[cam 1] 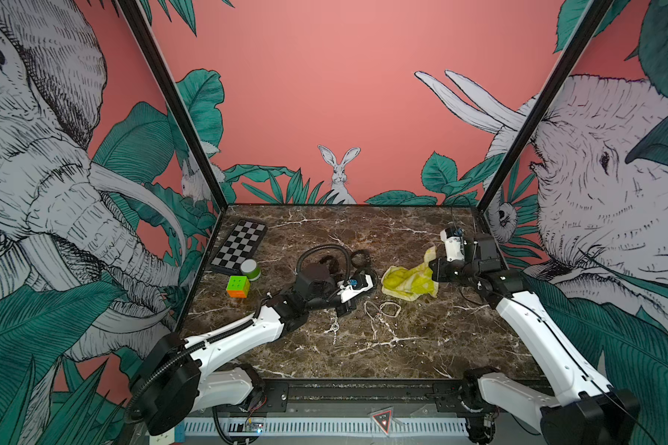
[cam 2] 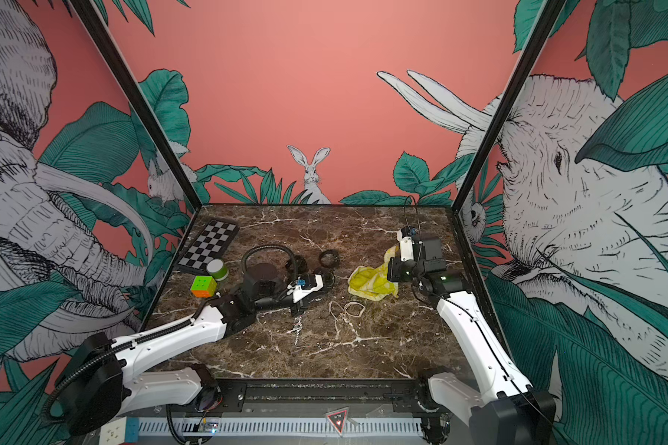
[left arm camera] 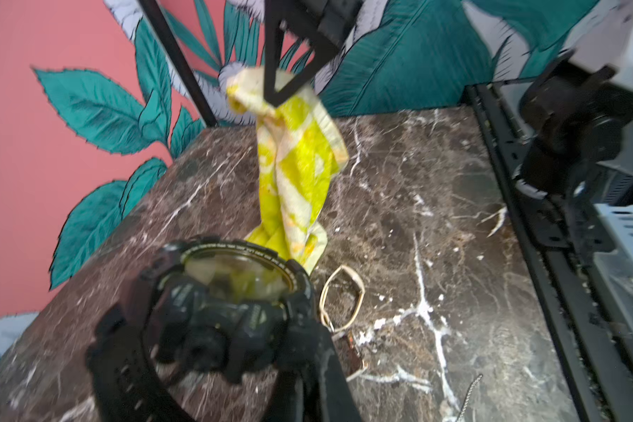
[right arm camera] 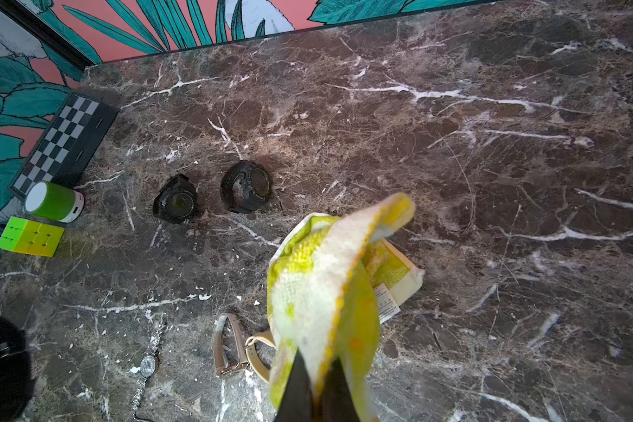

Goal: Wipe the watch dial
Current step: Place the watch at the center of the board.

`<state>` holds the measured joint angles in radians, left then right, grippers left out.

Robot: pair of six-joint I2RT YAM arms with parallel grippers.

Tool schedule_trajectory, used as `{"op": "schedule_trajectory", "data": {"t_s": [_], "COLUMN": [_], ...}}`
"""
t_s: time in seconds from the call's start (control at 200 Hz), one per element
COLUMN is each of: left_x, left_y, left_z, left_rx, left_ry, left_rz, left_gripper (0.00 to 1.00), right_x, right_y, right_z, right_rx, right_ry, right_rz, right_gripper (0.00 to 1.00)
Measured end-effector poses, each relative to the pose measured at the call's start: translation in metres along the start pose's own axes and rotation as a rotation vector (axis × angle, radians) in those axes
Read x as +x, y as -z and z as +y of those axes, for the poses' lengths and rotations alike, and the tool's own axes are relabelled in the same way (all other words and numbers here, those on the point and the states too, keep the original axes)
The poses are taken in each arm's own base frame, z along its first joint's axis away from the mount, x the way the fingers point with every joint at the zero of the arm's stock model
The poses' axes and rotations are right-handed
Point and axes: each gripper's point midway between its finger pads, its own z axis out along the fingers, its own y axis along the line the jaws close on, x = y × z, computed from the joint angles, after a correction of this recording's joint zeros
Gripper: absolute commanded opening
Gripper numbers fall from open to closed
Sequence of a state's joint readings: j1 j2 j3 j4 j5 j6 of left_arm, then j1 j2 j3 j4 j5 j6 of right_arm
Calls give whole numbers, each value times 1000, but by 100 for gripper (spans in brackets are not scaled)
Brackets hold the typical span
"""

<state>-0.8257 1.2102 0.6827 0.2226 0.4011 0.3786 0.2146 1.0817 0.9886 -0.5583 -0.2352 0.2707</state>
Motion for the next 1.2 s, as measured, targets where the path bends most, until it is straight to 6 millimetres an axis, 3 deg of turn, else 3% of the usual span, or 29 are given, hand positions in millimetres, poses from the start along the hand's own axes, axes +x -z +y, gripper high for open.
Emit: {"op": "schedule_trajectory", "data": {"t_s": [0.195,0.39,0.545,0.8,1.04,1.2], "left_x": [44,97,122,156,192,205], "left_y": [4,30,47,53,67,60], "left_z": [36,102,139,168,177,180], "left_rx": [-179,-438,-578,-661,-703,-675], "left_ry": [122,327,450,620,769,831], "left_rz": [171,326,396,487,525,548], "left_gripper": [0,0,0,0,0,0], "right_x": [1,-2,-3,-4,-4,-5], "right_y": [-3,-5,-5,-5,-4,-4], "right_z": [-1,0,0,-3,-6,-7], "right_rx": [1,-3,-3,4,9,11], "right_ry": [-17,-22,-23,-32,-37,-40], "right_rz": [7,0,-3,-6,-8,-10], "right_gripper": [0,0,0,0,0,0]}}
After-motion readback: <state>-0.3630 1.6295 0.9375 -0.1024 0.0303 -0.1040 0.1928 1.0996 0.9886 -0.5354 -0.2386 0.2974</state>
